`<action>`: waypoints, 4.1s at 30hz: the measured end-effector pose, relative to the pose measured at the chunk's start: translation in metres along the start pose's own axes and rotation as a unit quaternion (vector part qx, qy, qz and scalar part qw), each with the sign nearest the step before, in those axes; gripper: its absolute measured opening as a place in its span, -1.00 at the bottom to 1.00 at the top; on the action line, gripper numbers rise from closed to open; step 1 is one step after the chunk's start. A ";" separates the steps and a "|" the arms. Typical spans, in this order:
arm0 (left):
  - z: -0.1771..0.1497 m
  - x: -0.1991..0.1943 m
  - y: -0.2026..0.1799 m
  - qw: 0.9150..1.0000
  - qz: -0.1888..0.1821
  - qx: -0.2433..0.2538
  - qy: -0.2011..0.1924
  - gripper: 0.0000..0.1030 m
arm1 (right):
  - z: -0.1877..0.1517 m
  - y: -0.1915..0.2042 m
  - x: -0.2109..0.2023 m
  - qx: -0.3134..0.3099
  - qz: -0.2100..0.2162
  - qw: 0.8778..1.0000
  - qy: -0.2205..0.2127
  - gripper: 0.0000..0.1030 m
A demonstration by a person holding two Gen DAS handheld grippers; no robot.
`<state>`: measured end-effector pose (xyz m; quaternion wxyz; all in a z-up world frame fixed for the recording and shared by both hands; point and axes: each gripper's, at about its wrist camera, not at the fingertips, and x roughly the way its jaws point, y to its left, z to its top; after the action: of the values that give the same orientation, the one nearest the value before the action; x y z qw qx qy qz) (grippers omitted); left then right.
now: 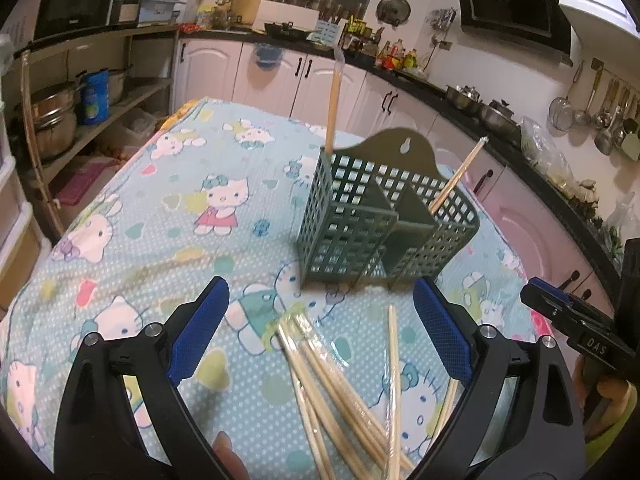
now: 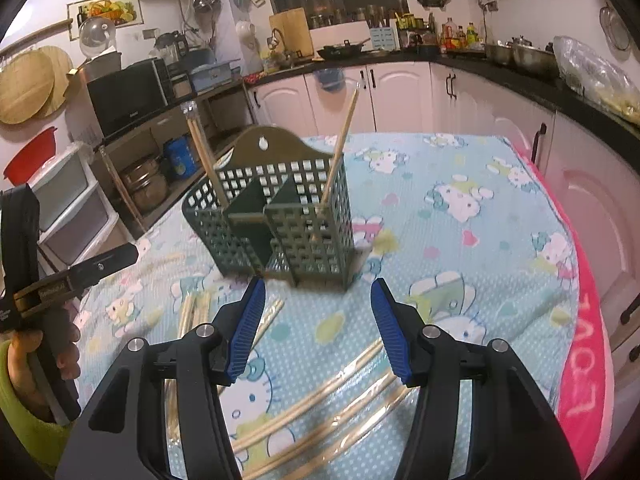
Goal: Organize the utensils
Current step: 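Move both open tools back down to the chopstick pile, then close the left tool on a chopstick while the right tool grasps another, then lift both held chopsticks and carry them above the green caddy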
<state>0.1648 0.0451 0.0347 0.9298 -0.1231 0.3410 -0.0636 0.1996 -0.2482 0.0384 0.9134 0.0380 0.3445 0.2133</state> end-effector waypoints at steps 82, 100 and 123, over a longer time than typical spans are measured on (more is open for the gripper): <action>0.011 0.042 0.041 0.992 -0.060 -0.077 0.085 -0.96 | 0.012 -0.042 0.083 0.129 0.040 0.985 0.111 -0.90; 0.057 -0.011 -0.005 0.995 -0.095 -0.028 0.015 -0.97 | 0.043 0.009 0.001 0.030 0.071 0.997 -0.017 -0.90; 0.137 -0.041 -0.036 0.990 -0.140 0.007 -0.035 -0.97 | 0.158 0.035 0.010 -0.023 0.018 0.979 -0.201 -0.90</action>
<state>0.2218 0.0439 0.1708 0.9240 -0.1656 0.2869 -0.1909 0.2953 -0.1999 0.1603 0.9607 0.0653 0.1477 0.2258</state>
